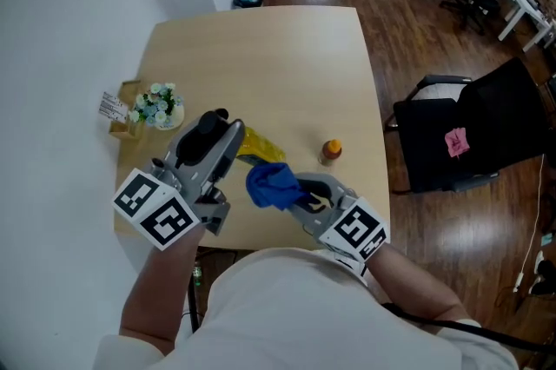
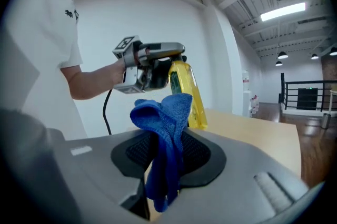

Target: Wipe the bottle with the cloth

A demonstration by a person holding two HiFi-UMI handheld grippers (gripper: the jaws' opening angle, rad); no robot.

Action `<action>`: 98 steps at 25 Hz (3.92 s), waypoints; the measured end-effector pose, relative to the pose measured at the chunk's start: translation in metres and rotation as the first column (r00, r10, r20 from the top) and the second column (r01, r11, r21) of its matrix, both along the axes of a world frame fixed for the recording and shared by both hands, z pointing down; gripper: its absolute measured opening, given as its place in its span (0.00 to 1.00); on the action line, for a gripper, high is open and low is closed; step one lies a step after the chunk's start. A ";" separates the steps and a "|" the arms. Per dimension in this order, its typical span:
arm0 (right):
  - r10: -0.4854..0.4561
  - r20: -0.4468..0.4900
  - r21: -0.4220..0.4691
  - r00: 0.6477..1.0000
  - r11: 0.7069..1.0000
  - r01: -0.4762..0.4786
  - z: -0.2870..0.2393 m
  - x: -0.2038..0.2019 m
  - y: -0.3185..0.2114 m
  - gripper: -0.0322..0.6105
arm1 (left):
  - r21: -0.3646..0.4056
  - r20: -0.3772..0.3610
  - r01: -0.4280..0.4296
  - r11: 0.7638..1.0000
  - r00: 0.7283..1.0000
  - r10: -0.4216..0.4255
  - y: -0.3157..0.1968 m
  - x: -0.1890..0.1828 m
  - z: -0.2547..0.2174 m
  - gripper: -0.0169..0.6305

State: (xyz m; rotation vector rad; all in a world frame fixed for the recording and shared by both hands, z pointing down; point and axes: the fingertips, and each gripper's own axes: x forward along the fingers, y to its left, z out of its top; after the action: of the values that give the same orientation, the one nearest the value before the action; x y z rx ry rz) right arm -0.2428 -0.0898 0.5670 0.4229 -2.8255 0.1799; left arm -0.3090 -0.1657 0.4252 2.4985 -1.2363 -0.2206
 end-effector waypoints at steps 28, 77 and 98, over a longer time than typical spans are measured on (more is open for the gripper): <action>0.008 0.178 0.052 0.984 0.998 -0.018 -0.113 0.011 -0.043 0.24 | 0.028 0.061 -0.213 0.977 0.976 0.211 0.050 0.040 0.010 0.26; 0.033 -0.019 -0.267 0.999 0.963 -0.037 0.037 0.007 -0.009 0.24 | 0.119 0.038 -0.200 0.973 0.980 0.197 0.046 0.025 -0.033 0.26; 0.218 0.003 -0.253 0.976 0.944 -0.210 0.015 0.084 -0.026 0.24 | 0.081 0.096 -0.191 0.978 0.978 0.184 0.025 0.023 -0.010 0.26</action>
State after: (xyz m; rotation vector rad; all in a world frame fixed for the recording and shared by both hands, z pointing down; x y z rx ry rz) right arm -0.1587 -0.1163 0.5820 0.6724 -2.7315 0.5868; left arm -0.2856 -0.1411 0.4151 2.7091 -1.0343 -0.1215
